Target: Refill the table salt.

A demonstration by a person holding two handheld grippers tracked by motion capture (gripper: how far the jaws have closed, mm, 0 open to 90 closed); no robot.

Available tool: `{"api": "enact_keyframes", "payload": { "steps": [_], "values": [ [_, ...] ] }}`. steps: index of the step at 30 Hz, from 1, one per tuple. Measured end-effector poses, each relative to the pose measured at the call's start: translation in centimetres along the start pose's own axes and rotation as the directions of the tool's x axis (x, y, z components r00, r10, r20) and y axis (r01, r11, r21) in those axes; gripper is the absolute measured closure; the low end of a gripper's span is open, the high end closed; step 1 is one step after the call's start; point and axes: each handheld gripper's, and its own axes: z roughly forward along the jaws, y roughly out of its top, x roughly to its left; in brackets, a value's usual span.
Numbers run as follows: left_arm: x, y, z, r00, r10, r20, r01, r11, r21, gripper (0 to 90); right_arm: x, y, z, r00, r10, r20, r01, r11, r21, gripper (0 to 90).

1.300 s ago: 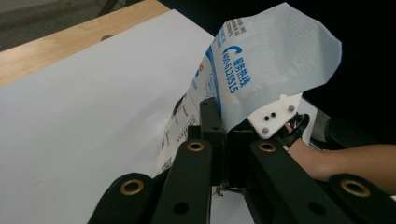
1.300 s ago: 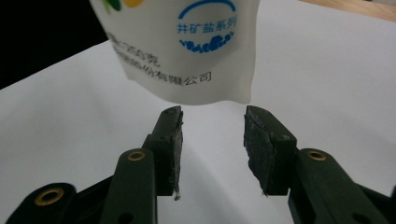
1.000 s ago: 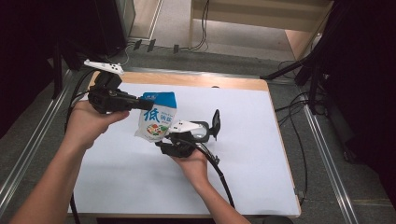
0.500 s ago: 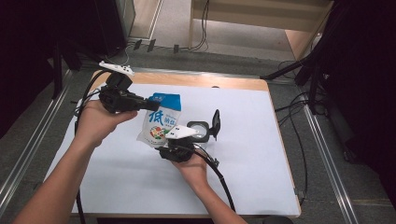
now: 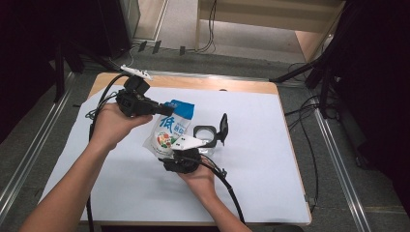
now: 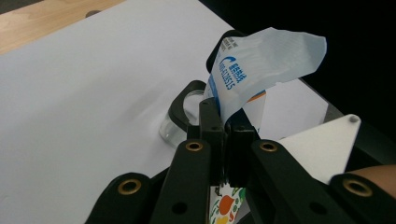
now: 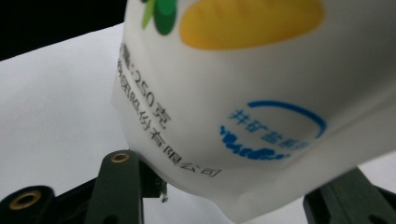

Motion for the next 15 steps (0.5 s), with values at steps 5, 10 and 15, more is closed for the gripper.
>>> {"api": "enact_keyframes", "payload": {
  "steps": [5,10,15],
  "values": [
    [0.34,-0.02,0.06,0.9998,-0.019,0.008,0.019,0.9998,-0.008,89.5,0.48,-0.11,-0.31,0.9998,-0.016,0.007,0.016,1.0,-0.019,54.9],
    [0.24,0.04,0.31,0.9997,-0.01,0.023,0.01,0.9999,-0.01,88.6,0.28,-0.35,-0.57,0.9997,0.02,-0.015,-0.02,0.999,-0.036,61.5],
    [0.22,-0.28,0.69,0.9985,-0.003,0.054,0.004,1.0,-0.009,84.2,0.14,-0.56,-0.7,0.9989,0.034,-0.033,-0.036,0.998,-0.053,61.6]
  ]
}}
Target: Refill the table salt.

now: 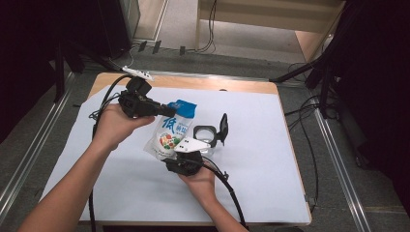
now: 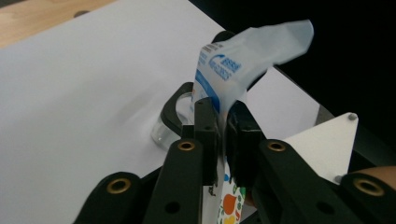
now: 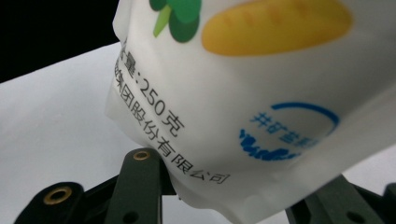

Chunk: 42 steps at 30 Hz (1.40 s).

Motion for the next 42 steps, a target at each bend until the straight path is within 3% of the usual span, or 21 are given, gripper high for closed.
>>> {"api": "enact_keyframes", "payload": {
  "steps": [5,12,16,19,28,35,38,42],
  "values": [
    [0.1,-0.8,0.6,1.0,-0.002,0.007,0.002,0.9998,0.021,82.1,-0.4,0.0,-0.2,0.9985,0.048,-0.027,-0.049,0.999,-0.02,61.6],
    [-0.2,-0.9,1.3,0.9996,0.015,-0.022,-0.014,0.9986,0.051,90.0,0.1,0.0,0.0,0.9992,-0.003,-0.04,0.003,1.0,-0.009,56.6],
    [-0.4,-0.9,1.7,0.9983,0.025,-0.053,-0.021,0.9974,0.069,90.0,0.4,-0.1,0.2,0.9994,0.006,-0.033,-0.006,1.0,0.01,53.5],
    [-0.5,-0.7,2.0,0.9969,0.025,-0.074,-0.02,0.997,0.074,90.0,0.7,-0.2,0.2,1.0,0.001,0.0,-0.001,1.0,0.011,49.5],
    [-0.5,-0.2,3.4,0.9989,0.026,-0.04,-0.023,0.9962,0.084,89.2,0.1,-0.5,-0.3,0.9979,0.065,-0.005,-0.065,0.998,-0.008,57.2],
    [-0.5,0.3,4.7,0.9991,0.024,-0.034,-0.02,0.9948,0.1,89.8,-0.2,-0.8,-0.4,0.9945,0.102,-0.025,-0.102,0.995,-0.014,55.7],
    [-0.5,0.4,5.1,0.999,0.024,-0.037,-0.02,0.994,0.108,90.0,-0.3,-0.9,-0.4,0.9938,0.107,-0.03,-0.107,0.994,-0.004,49.9],
    [-0.5,0.5,5.6,0.9986,0.026,-0.047,-0.02,0.9923,0.122,90.0,-0.3,-1.1,-0.4,0.9929,0.119,-0.004,-0.119,0.993,-0.008,49.3]
  ]
}}
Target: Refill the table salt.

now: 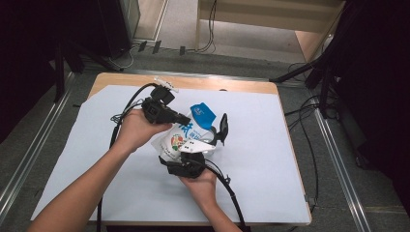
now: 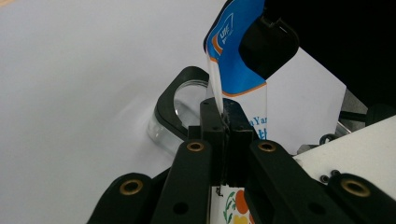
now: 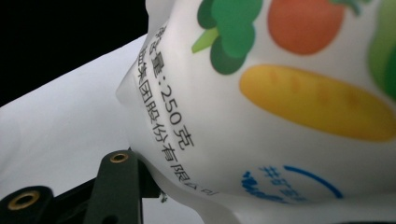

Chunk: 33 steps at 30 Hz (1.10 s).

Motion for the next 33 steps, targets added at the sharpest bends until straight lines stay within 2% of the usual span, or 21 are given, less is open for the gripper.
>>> {"api": "enact_keyframes", "payload": {
  "steps": [4,9,12,15,18,20,25,33],
  "values": [
    [0.03,-0.01,0.22,1.0,0.0,0.007,0.0,1.0,0.003,89.9,-0.16,-0.23,-0.2,0.9997,0.024,0.001,-0.024,1.0,-0.01,56.1],
    [0.33,-0.08,0.4,0.9987,-0.007,0.051,0.007,1.0,-0.001,86.8,-0.32,-0.38,-0.51,0.9996,0.029,0.0,-0.029,0.999,-0.018,57.4],
    [0.33,-0.19,0.51,0.9983,-0.008,0.057,0.008,1.0,0.004,84.5,-0.34,-0.39,-0.58,0.9994,0.036,-0.004,-0.036,0.999,-0.02,57.6],
    [0.45,-0.45,0.6,0.9981,-0.01,0.061,0.007,0.9994,0.035,81.3,-0.55,-0.31,-0.73,0.9994,0.034,-0.01,-0.034,0.999,-0.035,57.7],
    [0.5,-0.72,0.49,0.9979,-0.014,0.063,0.012,0.9994,0.033,85.6,-0.66,-0.16,-0.89,0.9993,0.035,-0.014,-0.035,0.999,-0.04,57.8],
    [0.42,-0.75,0.49,0.9984,-0.013,0.055,0.011,0.9992,0.037,88.9,-0.6,-0.18,-0.84,0.9992,0.036,-0.018,-0.036,0.999,-0.039,57.7],
    [0.02,-0.74,0.43,0.9997,-0.012,0.019,0.012,0.9987,0.049,90.0,-0.43,-0.28,-0.61,0.9992,0.034,-0.018,-0.035,0.999,-0.034,54.4],
    [0.26,-0.83,0.13,0.9993,-0.035,-0.014,0.035,0.998,0.053,90.0,-0.05,-0.38,-0.46,0.9984,0.049,0.029,-0.048,0.999,-0.014,48.0]
  ]
}}
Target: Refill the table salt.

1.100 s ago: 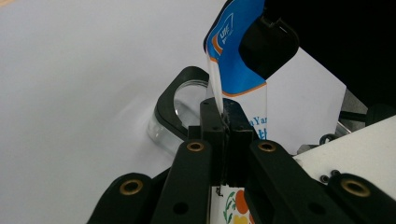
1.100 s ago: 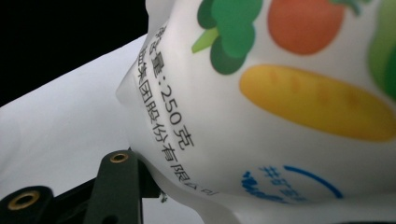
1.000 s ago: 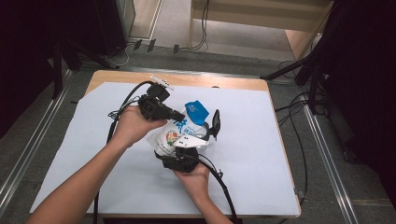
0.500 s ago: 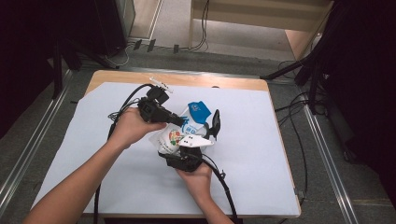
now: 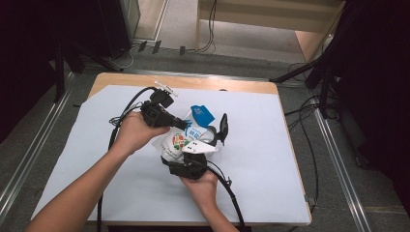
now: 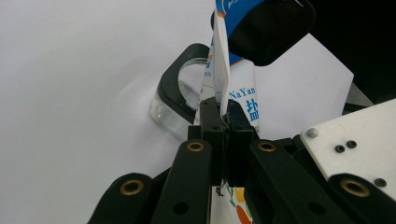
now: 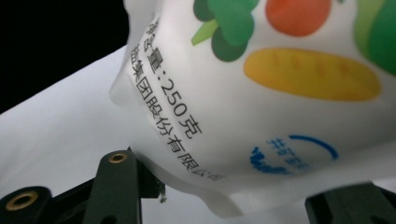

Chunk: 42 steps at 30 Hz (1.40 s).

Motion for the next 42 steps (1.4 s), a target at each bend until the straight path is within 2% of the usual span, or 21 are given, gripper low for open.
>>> {"api": "enact_keyframes", "payload": {
  "steps": [3,4,8,10,15,23,30,38,42],
  "values": [
    [-0.1,-0.1,0.0,1.0,-0.001,0.006,0.001,1.0,-0.009,90.0,0.0,0.0,0.0,0.9999,-0.006,0.014,0.006,1.0,0.001,47.7],
    [-0.2,0.0,0.0,1.0,0.004,-0.002,-0.004,1.0,-0.001,90.0,0.1,0.0,0.1,0.9998,-0.014,0.017,0.014,1.0,0.002,50.7],
    [-0.1,0.0,-0.1,1.0,0.004,0.008,-0.004,1.0,-0.006,89.8,0.0,0.1,0.0,0.9998,-0.007,0.017,0.008,1.0,-0.008,57.4],
    [-0.1,-0.1,-0.2,0.9998,0.004,0.019,-0.003,0.9998,-0.02,89.1,-0.2,0.1,-0.2,1.0,0.006,0.006,-0.006,1.0,-0.024,58.6],
    [-0.2,-0.1,-0.3,0.999,0.007,0.045,-0.006,0.9996,-0.027,85.5,-0.2,0.2,-0.4,1.0,0.004,-0.009,-0.004,0.999,-0.039,58.8],
    [-0.6,0.3,0.6,0.9997,0.009,0.025,-0.009,0.9999,0.011,89.0,-0.2,0.2,0.0,0.9958,0.05,-0.077,-0.052,0.998,-0.028,55.9],
    [-0.5,0.6,1.1,0.9999,-0.012,0.01,0.012,0.9994,0.032,89.2,-0.2,0.3,0.4,0.9949,0.062,-0.08,-0.062,0.998,-0.004,52.8],
    [-0.1,0.9,1.5,0.9997,-0.021,0.014,0.02,0.9987,0.046,88.4,-0.4,0.6,0.5,0.9905,0.094,-0.1,-0.095,0.995,-0.005,56.0],
    [-0.1,1.1,1.6,0.9997,-0.021,0.016,0.02,0.9986,0.049,88.1,-0.3,0.9,0.5,0.9904,0.086,-0.108,-0.087,0.996,-0.006,58.6]
  ]
}}
